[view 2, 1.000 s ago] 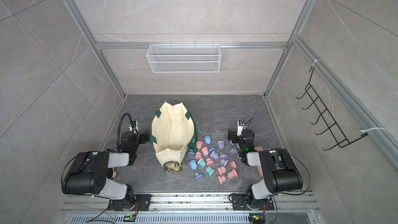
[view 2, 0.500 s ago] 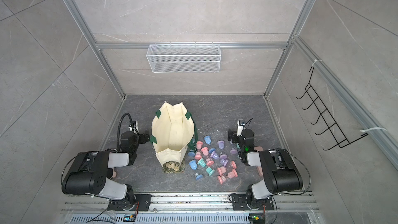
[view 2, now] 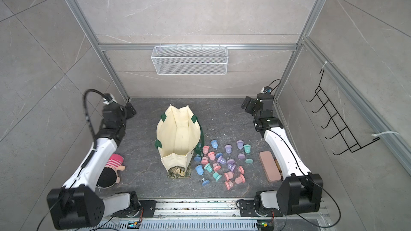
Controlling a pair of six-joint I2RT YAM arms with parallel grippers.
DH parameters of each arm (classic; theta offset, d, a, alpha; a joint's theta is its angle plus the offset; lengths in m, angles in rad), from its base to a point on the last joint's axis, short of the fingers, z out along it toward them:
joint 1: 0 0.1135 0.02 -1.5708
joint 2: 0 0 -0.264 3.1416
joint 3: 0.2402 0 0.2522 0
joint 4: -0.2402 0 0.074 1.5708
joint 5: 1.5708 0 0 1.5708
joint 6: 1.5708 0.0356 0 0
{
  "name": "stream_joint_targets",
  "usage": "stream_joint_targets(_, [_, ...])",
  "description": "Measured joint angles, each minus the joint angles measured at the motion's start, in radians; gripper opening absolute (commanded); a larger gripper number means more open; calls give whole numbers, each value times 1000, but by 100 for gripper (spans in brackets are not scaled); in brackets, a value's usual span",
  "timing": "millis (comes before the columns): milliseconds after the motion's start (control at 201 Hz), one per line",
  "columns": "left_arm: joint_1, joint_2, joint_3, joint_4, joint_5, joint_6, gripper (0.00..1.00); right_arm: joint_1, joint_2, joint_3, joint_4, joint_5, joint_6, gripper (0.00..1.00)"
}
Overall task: Put the hourglass into the canvas bag
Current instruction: Pick up the hourglass from the center of the board.
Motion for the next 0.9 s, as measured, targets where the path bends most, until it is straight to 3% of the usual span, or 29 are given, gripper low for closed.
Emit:
stream_joint_targets(90, [-14,-43,147,-159,91,-73,81,68,-1,9,-158,56,62,100])
stream_joint_targets(174, [-107,-47,197,-285,175,-93,81,207,-11,5,-308,119,122,100])
stream_joint_targets(254, [-234,-33,165,-403,206,-90,80,290,-74,-39,-370,124,157,100])
stream_joint_targets(388, [-386,-24,-2,-559,213,-90,80,296,-237,-147,-427,136,195,98])
stream_joint_targets(518, [-405,-118,-108,-653,200,-101,79,306,-301,-180,-513,137,212,93])
stream_joint_targets(652, [-425,-200,-110,-678,222,-137,85,393,-303,-195,-593,167,224,93])
stream_joint_targets(736, [-436,-234,-109,-688,245,-155,85,439,-299,-198,-649,180,230,87])
stream_joint_targets(896, [-440,-249,-69,-712,240,-162,84,527,-231,-198,-720,244,277,88])
